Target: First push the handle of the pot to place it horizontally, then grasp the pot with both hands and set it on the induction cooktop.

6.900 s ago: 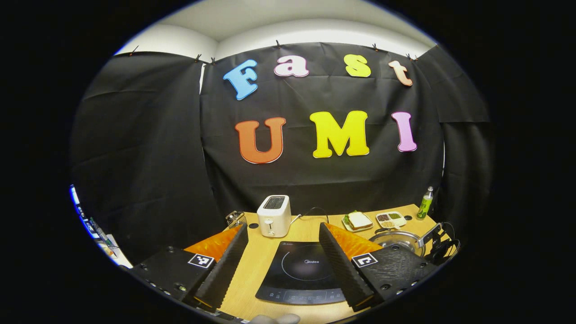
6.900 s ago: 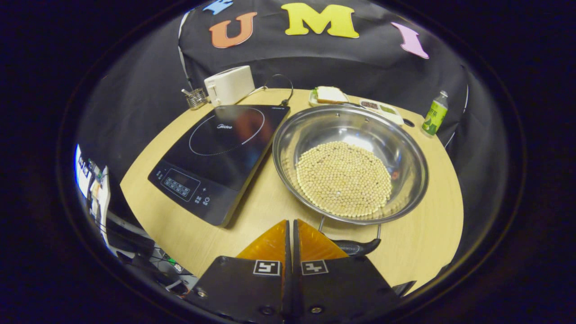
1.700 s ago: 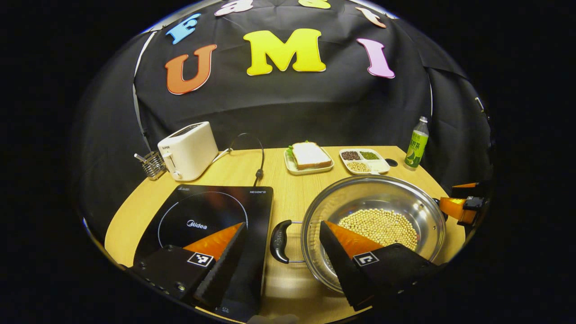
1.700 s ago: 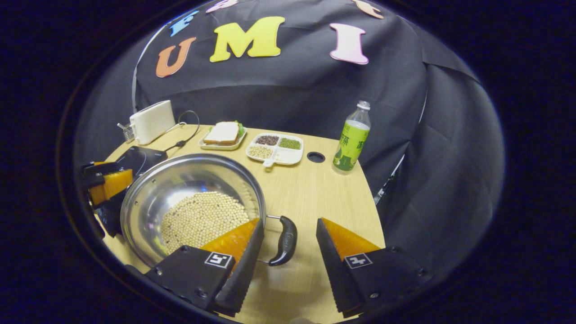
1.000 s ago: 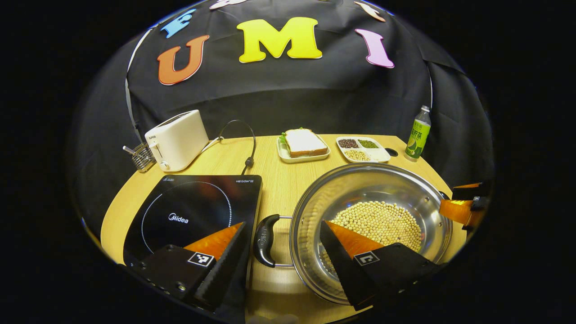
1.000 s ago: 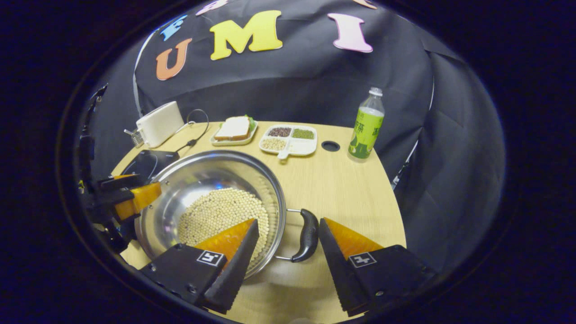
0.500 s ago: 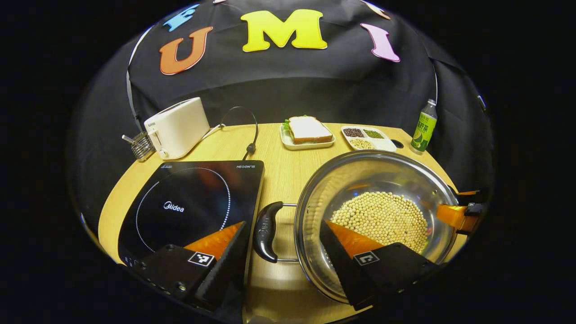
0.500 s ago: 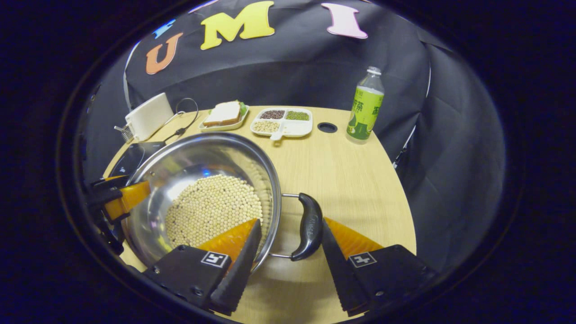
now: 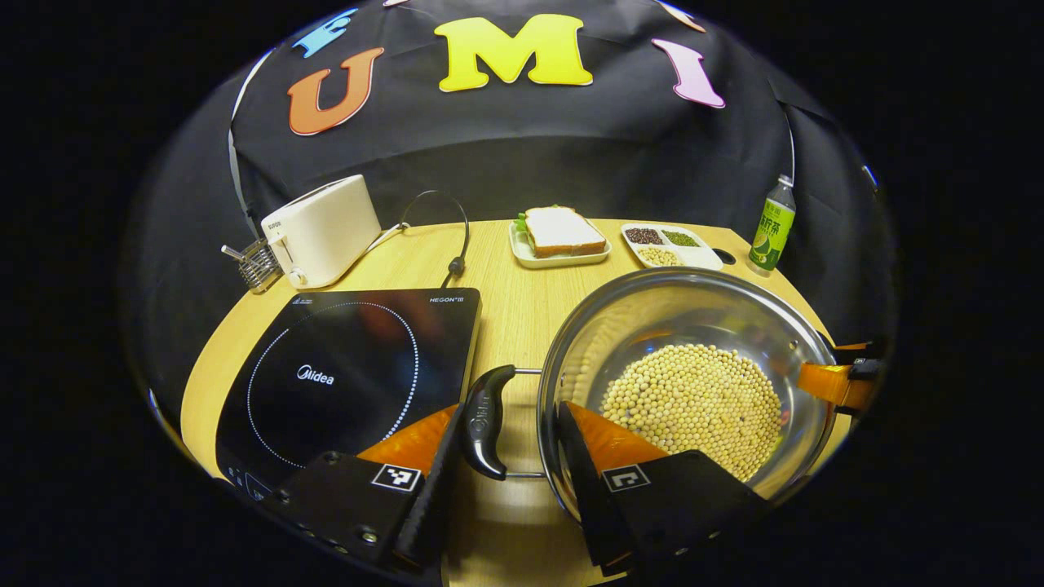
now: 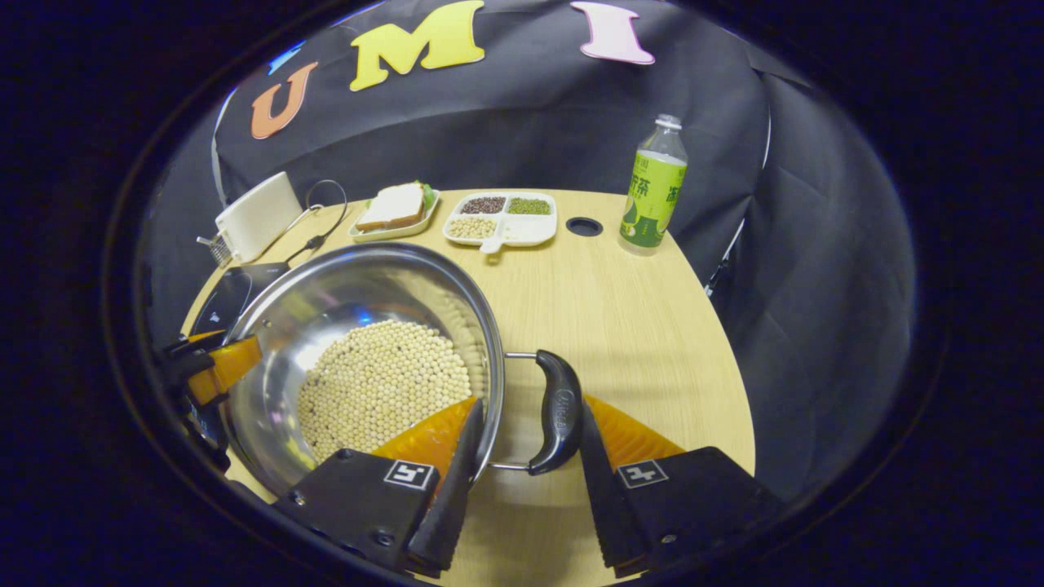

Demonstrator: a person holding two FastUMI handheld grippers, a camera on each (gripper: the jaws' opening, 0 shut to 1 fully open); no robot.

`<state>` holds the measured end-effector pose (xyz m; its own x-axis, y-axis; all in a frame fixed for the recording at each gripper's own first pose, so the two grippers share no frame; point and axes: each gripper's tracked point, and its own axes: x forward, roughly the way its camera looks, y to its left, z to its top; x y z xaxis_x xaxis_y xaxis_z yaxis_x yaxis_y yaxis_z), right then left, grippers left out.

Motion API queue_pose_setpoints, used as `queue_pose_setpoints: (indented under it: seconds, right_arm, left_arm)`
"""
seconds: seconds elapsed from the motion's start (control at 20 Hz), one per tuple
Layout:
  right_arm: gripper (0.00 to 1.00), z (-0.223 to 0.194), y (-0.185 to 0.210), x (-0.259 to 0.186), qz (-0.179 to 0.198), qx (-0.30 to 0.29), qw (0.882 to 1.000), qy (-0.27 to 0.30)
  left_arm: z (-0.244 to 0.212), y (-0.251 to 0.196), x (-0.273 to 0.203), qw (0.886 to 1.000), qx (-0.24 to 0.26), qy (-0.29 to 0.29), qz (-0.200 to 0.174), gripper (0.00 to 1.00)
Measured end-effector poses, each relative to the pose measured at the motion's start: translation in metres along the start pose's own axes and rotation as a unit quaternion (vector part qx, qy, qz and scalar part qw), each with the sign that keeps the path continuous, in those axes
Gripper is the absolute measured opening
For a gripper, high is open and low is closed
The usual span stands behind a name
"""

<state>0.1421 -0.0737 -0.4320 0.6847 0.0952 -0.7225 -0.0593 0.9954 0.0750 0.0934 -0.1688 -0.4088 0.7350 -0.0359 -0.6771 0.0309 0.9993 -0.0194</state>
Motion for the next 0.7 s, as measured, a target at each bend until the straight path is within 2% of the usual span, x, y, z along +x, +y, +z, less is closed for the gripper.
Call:
queue_pose_setpoints:
  seconds: [0.1, 0.15, 0.2, 0.7]
  right_arm:
    - [0.63, 0.0005, -0.0001, 0.0005, 0.0, 0.006, 1.0, -0.002]
    - [0.62, 0.001, 0.0004, 0.0006, 0.0, 0.007, 1.0, -0.001]
    - [0.6, 0.0, 0.0002, 0.0, 0.0, 0.005, 1.0, 0.005]
    - [0.55, 0.0026, 0.0021, -0.0025, 0.003, 0.021, 1.0, 0.012]
  left_arm:
    - [0.002, -0.0001, -0.0003, 1.0, -0.001, -0.005, 0.0, 0.65]
    - [0.0003, -0.0002, 0.0002, 1.0, 0.0, -0.005, 0.001, 0.75]
    - [0.0017, -0.0001, 0.0009, 1.0, 0.003, -0.008, 0.001, 0.64]
    - [0.0011, 0.0005, -0.0019, 1.0, -0.002, -0.004, 0.0, 0.64]
